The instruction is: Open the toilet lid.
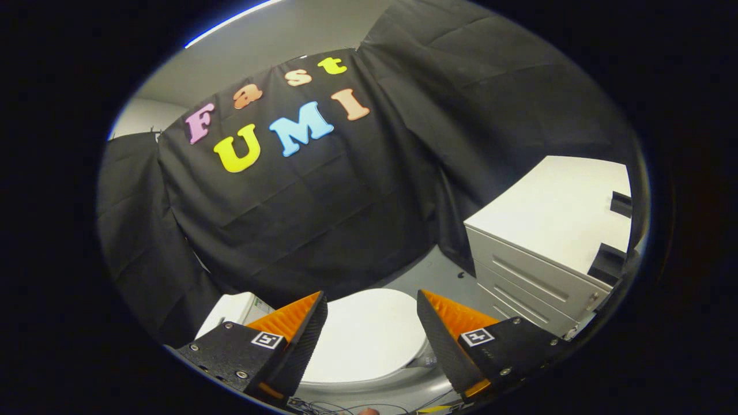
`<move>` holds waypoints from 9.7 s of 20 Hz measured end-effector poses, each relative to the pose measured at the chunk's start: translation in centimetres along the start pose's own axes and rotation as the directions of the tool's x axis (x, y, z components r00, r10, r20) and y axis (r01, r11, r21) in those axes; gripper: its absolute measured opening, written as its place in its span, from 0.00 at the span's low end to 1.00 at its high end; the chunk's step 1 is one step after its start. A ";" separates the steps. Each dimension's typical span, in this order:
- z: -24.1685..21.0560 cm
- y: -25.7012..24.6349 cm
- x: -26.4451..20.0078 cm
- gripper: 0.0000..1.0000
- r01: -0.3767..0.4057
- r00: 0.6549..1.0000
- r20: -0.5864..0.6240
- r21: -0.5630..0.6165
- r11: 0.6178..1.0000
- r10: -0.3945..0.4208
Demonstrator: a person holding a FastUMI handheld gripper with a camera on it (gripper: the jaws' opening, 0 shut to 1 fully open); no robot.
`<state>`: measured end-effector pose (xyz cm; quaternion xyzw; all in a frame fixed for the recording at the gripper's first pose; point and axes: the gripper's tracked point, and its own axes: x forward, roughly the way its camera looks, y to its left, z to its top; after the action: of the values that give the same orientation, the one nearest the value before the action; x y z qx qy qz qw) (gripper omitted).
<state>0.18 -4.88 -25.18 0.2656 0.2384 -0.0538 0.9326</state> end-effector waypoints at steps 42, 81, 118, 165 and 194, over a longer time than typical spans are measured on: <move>-24.5 -9.5 9.5 0.71 0.078 0.950 -0.294 0.556 0.828 0.108; -18.9 -6.0 8.8 0.00 0.018 0.990 -0.129 0.496 0.868 0.053; -3.0 20.2 -0.3 0.00 -0.117 0.990 0.035 -0.334 0.935 0.136; -10.5 49.1 -2.3 0.00 -0.377 0.906 -0.010 -0.471 0.798 0.422; -5.0 50.7 -8.9 0.96 -0.578 0.803 -0.072 -0.337 0.743 0.592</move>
<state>1.78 40.76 -0.86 0.1595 0.1302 0.2780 0.9383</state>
